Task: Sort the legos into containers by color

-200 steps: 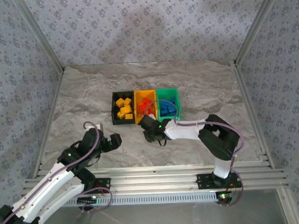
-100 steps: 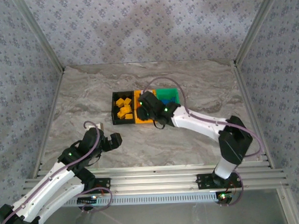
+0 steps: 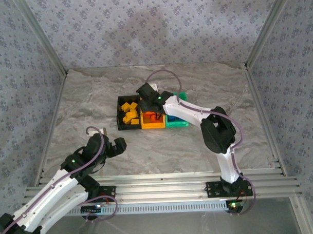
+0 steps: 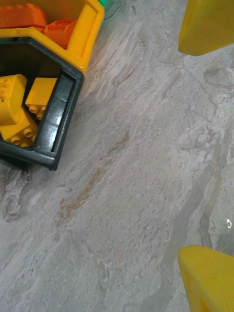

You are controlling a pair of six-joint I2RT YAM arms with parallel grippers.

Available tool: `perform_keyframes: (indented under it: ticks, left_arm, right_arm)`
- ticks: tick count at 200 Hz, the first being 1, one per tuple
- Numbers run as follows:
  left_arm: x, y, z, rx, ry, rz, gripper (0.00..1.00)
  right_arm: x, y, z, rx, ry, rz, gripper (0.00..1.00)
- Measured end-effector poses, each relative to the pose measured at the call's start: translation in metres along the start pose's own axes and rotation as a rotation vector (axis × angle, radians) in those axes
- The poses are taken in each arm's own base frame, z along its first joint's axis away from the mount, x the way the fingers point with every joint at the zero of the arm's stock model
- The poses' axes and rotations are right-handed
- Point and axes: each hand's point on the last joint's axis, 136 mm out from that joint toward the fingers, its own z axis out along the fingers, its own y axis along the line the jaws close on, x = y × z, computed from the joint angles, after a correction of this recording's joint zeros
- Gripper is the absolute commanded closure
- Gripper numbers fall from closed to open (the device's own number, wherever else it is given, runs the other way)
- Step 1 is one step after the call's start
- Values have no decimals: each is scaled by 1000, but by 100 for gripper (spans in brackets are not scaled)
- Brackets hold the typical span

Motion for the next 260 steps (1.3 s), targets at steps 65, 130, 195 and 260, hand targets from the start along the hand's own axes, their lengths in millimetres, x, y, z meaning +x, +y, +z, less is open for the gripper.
perform_keyframes:
  ticks: [65, 130, 195, 260]
  left_arm:
    - [-63, -7, -22, -74, -237, -44, 0]
    - [-163, 31, 2, -376, -460, 37, 0]
    - [-185, 119, 53, -620, -422, 132, 0]
    - [-178, 125, 106, -576, -414, 282, 0]
  right_arm:
    - [2, -37, -123, -127, -267, 72, 0]
    - [65, -86, -135, -26, -302, 136, 0]
    - [79, -142, -151, 77, -339, 256, 0]
    - [111, -196, -165, 157, -427, 360, 0]
